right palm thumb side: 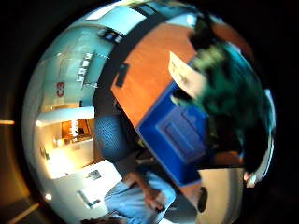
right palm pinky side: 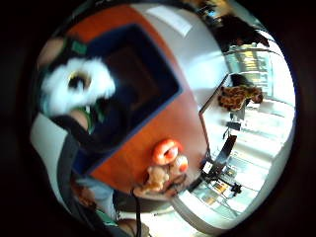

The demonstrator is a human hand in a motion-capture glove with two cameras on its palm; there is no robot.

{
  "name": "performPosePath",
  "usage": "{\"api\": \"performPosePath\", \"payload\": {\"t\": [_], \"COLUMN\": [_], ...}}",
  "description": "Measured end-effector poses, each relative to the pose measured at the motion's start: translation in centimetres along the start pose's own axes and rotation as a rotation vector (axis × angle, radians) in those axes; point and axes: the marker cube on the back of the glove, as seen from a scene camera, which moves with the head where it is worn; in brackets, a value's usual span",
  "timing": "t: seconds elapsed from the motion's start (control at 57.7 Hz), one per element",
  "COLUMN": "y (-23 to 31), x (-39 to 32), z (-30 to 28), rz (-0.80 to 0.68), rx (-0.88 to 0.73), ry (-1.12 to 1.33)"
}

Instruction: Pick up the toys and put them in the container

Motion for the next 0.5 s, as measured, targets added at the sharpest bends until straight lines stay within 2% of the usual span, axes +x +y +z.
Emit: {"api": "performPosePath", "payload": {"t": [0.243, 0.503], "y": [3.6, 11.9], "x": [5.6, 15.3], "z": [-0.1, 1.2], "rz": [0.082, 0.232], "rx": [-0.023, -0.04], "ry": [-0.026, -0.044]}}
